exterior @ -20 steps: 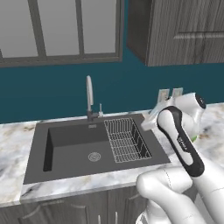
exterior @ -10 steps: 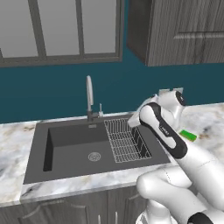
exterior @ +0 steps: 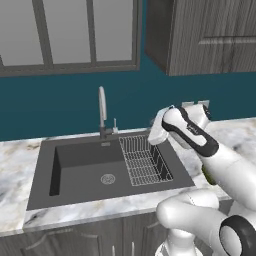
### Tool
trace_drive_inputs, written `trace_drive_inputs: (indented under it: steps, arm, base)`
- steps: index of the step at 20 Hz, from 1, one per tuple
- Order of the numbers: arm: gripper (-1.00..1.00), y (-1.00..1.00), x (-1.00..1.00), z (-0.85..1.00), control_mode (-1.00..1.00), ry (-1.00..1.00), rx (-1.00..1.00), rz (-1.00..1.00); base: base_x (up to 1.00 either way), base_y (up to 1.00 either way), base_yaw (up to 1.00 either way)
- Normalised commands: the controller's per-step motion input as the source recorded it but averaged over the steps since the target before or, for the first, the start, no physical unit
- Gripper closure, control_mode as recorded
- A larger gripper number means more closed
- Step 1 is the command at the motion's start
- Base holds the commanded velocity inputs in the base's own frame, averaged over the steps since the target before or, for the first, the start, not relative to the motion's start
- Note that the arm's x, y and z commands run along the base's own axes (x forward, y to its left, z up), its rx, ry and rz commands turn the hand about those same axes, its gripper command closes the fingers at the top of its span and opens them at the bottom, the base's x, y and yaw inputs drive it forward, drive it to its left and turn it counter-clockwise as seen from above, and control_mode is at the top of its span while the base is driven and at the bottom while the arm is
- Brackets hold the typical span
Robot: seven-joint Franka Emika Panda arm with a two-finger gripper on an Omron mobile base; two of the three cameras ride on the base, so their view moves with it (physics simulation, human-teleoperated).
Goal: Turn on the sink faucet. Then move the cucumber from the counter to the sink. Turn off the sink. Move the vegetable from the sink to the pot next to the stove. Finally move the pot to the front right burner.
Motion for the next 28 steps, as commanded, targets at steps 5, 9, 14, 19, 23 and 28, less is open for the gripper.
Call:
trace_drive_inputs:
  steps: [5,9,14,19,23,28]
  arm:
    - [-1.0,0.0,0.37,-0.07,-1.0,-0.07,0.0,0.21]
    - [-1.0,0.02,0.47,-0.05,-1.0,-0.01,0.0,0.08]
    - [-1.0,0.18,0.46,-0.11,-1.0,0.0,0.0,0.0]
    - [-1.0,0.23,0.47,-0.09,-1.0,0.0,0.0,0.0]
    - [-1.0,0.18,0.42,-0.14,-1.0,0.0,0.0,0.0]
    - [-1.0,0.06,0.39,-0.2,-1.0,0.0,0.0,0.0]
  base:
    - [0.0,0.0,0.0]
    - [0.0,0.0,0.0]
    - [0.0,0.0,0.0]
    - [0.0,0.0,0.0]
    - [0.0,0.0,0.0]
    - [0.0,0.0,0.0]
